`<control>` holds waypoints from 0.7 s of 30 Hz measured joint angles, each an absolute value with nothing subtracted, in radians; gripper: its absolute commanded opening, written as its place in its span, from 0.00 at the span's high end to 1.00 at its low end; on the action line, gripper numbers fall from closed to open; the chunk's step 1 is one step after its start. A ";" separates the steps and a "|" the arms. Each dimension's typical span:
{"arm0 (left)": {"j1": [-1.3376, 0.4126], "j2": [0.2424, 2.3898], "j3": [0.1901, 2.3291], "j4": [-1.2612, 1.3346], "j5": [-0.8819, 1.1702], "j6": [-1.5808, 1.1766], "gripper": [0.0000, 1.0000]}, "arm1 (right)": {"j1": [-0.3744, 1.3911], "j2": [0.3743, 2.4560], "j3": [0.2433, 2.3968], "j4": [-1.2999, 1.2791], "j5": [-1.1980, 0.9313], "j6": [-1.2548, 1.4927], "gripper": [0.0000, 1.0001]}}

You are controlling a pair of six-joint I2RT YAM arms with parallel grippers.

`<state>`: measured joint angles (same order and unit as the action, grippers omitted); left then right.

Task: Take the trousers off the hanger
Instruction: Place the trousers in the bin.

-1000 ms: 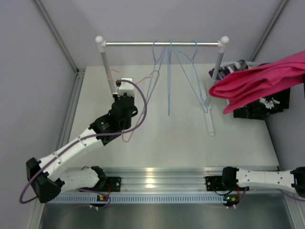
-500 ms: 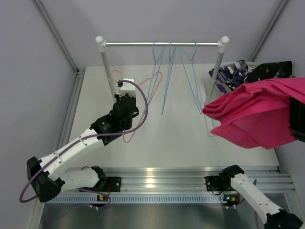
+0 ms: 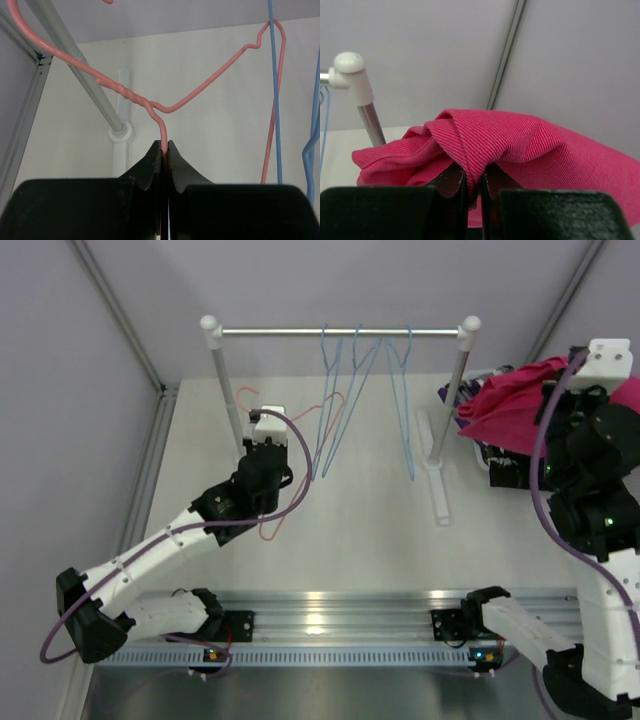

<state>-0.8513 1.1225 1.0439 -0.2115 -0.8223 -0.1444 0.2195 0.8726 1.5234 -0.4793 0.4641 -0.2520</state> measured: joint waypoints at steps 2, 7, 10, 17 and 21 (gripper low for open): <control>-0.852 1.121 1.044 -0.212 -0.822 -0.144 1.00 | 0.216 0.926 1.523 -0.465 0.485 -0.257 1.00; -0.854 1.120 1.044 -0.212 -0.820 -0.145 1.00 | 0.102 1.007 1.523 -0.447 0.467 -0.206 1.00; -0.862 1.115 1.044 -0.215 -0.819 -0.145 1.00 | -0.006 1.032 1.524 -0.435 0.442 -0.146 1.00; -0.876 1.110 1.044 -0.220 -0.819 -0.145 1.00 | -0.237 1.178 1.616 -0.439 0.257 0.023 1.00; -0.890 1.106 1.040 -0.217 -0.818 -0.152 1.00 | -0.326 1.300 1.667 -0.444 0.102 0.127 1.00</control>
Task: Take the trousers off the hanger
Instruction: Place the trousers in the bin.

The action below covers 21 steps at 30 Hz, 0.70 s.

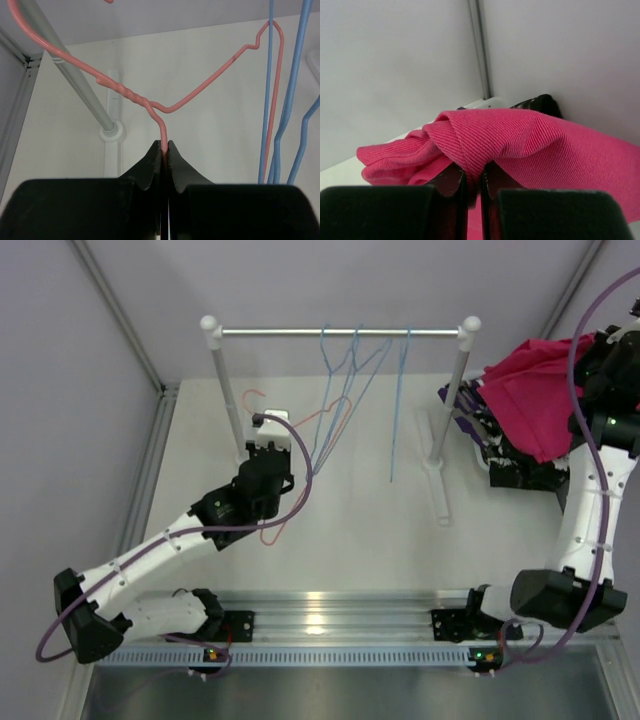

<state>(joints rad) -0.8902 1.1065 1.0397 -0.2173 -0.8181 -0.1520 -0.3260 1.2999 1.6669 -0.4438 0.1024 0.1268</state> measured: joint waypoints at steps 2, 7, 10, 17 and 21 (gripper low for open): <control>-0.899 1.102 1.034 -0.217 -0.815 -0.154 1.00 | -0.361 1.371 1.697 -0.447 0.032 0.170 1.00; -0.911 1.102 1.034 -0.218 -0.797 -0.158 1.00 | -0.409 1.568 1.808 -0.444 -0.081 0.243 1.00; -0.913 1.102 1.034 -0.218 -0.773 -0.167 1.00 | -0.413 1.674 1.823 -0.392 -0.116 0.270 0.97; -0.926 1.102 1.034 -0.217 -0.759 -0.177 1.00 | -0.405 1.916 1.822 -0.245 -0.170 0.314 0.45; -0.928 1.102 1.034 -0.217 -0.767 -0.176 1.00 | -0.398 2.012 1.822 -0.200 -0.201 0.328 0.29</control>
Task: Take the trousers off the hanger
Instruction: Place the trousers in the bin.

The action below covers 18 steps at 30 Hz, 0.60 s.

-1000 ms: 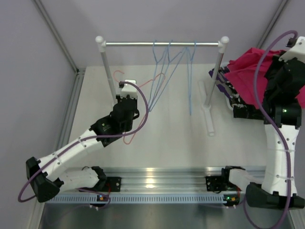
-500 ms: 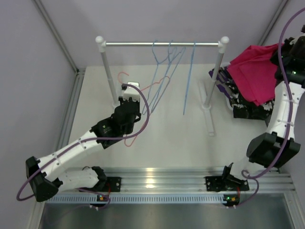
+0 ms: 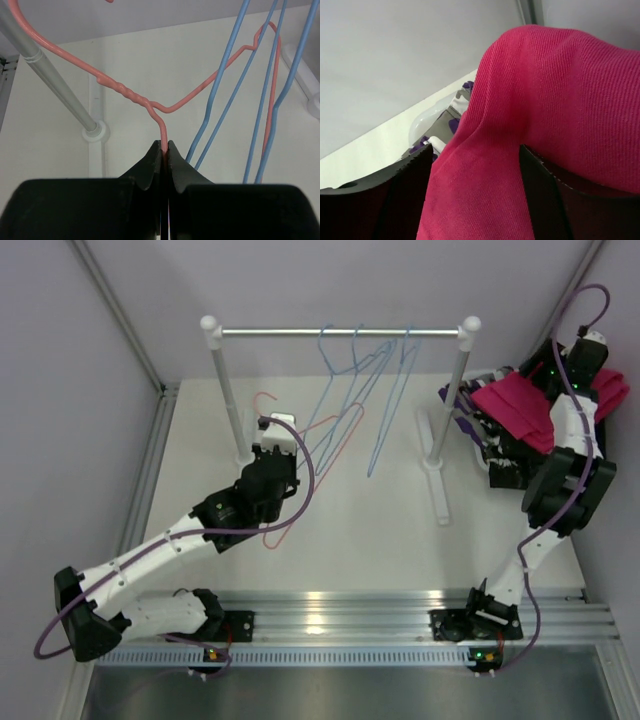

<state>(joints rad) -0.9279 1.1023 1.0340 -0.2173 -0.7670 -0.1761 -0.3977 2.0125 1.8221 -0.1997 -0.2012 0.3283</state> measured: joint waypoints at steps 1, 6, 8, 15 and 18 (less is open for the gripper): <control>-0.928 1.102 1.034 -0.217 -0.770 -0.176 1.00 | -0.395 2.024 1.822 -0.192 -0.208 0.333 0.23; -0.929 1.102 1.034 -0.217 -0.784 -0.172 1.00 | -0.388 2.027 1.864 -0.204 -0.241 0.347 0.00; -0.929 1.102 1.034 -0.217 -0.792 -0.169 1.00 | -0.386 2.020 1.875 -0.206 -0.253 0.345 0.01; -0.930 1.068 1.037 -0.222 -0.807 -0.162 1.00 | -0.380 1.864 1.827 -0.226 -0.312 0.373 0.01; -0.930 1.053 1.048 -0.236 -0.809 -0.162 1.00 | -0.375 1.732 1.770 -0.217 -0.342 0.396 0.00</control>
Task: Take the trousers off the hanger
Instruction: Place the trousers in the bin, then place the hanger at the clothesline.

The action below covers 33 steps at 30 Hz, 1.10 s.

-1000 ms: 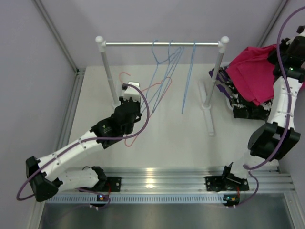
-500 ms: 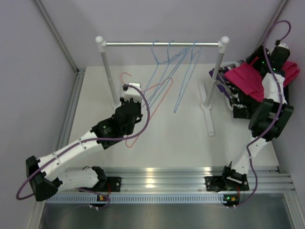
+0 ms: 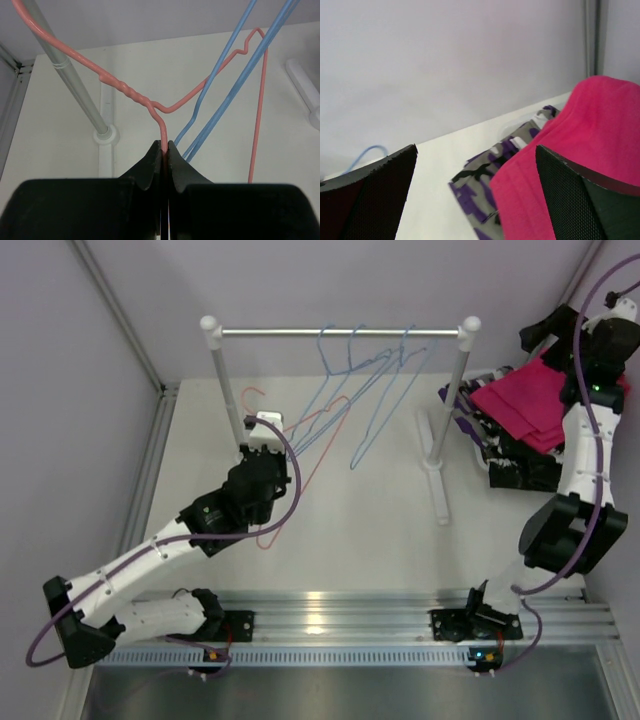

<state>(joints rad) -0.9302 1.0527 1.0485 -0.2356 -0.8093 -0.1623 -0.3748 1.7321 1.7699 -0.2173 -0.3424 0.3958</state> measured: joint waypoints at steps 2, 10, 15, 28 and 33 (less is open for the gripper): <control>-0.930 1.043 1.049 -0.245 -0.813 -0.162 1.00 | -0.363 1.646 1.726 -0.206 -0.356 0.405 0.01; -0.930 1.034 1.108 -0.381 -0.825 -0.163 1.00 | -0.314 1.428 1.530 -0.189 -0.380 0.424 0.00; -0.930 1.039 1.104 -0.460 -0.811 -0.171 1.00 | -0.315 1.410 1.512 -0.190 -0.380 0.427 0.01; -0.930 1.183 1.097 -0.646 -0.913 -0.215 1.00 | -0.315 1.342 1.445 -0.176 -0.383 0.419 0.01; -0.930 1.186 1.098 -0.667 -0.983 -0.214 1.00 | -0.315 1.342 1.418 -0.171 -0.386 0.419 0.01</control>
